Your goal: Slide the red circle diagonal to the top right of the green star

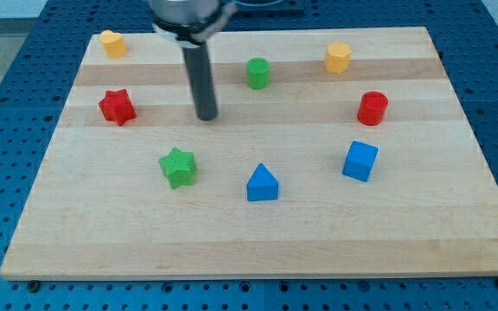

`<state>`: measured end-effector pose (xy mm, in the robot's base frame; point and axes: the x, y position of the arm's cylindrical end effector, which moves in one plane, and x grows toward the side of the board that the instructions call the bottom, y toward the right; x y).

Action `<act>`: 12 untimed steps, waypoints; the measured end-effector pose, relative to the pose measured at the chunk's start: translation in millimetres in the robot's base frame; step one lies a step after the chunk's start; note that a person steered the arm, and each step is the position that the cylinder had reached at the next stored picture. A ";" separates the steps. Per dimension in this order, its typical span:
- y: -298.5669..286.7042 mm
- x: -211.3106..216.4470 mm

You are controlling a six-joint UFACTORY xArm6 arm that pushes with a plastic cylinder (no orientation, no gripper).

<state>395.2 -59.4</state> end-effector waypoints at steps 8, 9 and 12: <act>236.2 -9.2; 238.4 -9.1; 236.1 19.9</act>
